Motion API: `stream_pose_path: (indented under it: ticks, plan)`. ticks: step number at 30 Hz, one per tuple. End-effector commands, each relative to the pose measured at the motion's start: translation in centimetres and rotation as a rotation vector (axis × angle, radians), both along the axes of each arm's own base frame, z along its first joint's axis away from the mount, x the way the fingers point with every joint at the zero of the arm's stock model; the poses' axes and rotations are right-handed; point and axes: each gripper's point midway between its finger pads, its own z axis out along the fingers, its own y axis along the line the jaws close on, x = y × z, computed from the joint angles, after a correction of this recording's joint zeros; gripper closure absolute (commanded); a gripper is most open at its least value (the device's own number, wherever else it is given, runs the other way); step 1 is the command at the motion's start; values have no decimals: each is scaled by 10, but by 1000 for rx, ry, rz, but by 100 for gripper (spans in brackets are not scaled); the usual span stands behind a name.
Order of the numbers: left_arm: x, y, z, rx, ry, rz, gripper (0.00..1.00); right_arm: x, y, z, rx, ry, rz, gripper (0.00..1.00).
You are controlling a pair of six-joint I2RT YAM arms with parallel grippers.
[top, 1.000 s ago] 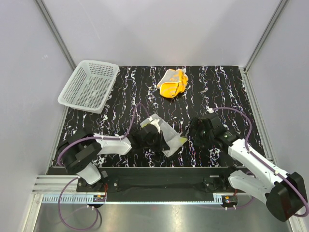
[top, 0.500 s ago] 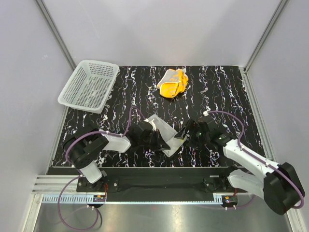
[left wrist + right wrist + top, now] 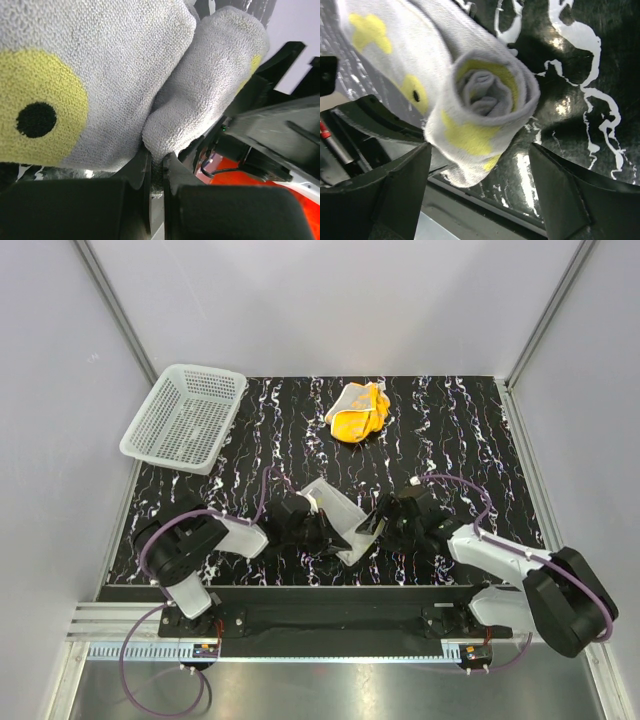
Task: Roll the towels
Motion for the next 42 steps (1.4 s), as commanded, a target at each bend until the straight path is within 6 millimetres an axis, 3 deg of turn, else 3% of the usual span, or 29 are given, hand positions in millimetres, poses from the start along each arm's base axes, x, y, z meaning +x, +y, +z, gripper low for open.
stream_pose_path:
  ticks: [1, 12, 15, 18, 19, 20, 21, 22, 25, 26, 29, 33, 34, 37, 39, 42]
  plan:
    - [-1, -5, 5, -76, 34, 3, 100, 8, 8, -3, 17, -34, -9, 15]
    - [-3, -4, -3, -79, 55, 2, 100, 16, 14, -17, 4, -44, -15, 25]
    - [-4, -1, -5, -58, 57, 3, 100, 17, 16, -21, -3, -35, -8, 36]
    - [-3, 0, -4, -55, 48, 1, 99, 16, 17, -22, -4, -33, -1, 59]
    - [-3, 1, -3, -50, 45, 1, 95, 15, 17, -24, -8, -26, 0, 68]
    - [-1, 2, -3, -42, 23, -1, 90, 14, 17, -25, -12, -22, 3, 71]
    - [0, 3, -2, -33, 10, -1, 84, 14, 17, -25, -13, -20, 7, 71]
    - [0, 5, 1, -18, -2, -2, 71, 13, 17, -26, -16, -16, 7, 71]
    - [4, 18, 2, 86, -73, -2, 53, 14, 17, -22, -19, -20, 15, 72]
    - [13, 21, 5, 126, -140, -4, 45, 12, 15, -22, -33, -8, 17, 72]
    - [23, 38, 12, 248, -238, -3, 37, 10, 14, -19, -57, 8, 29, 72]
    - [31, 65, 25, 494, -423, -32, 38, 10, 17, -12, -71, 19, 63, 72]
    - [37, 61, 46, 504, -505, -28, 39, 8, 17, -13, -75, 34, 71, 73]
    - [33, 54, 78, 581, -748, -77, 41, 5, 20, -15, -98, 76, 107, 74]
    - [21, 37, 93, 575, -898, -139, 40, 4, 22, -17, -107, 96, 124, 74]
    - [0, 13, 97, 524, -1021, -239, 39, 3, 20, -21, -128, 120, 127, 75]
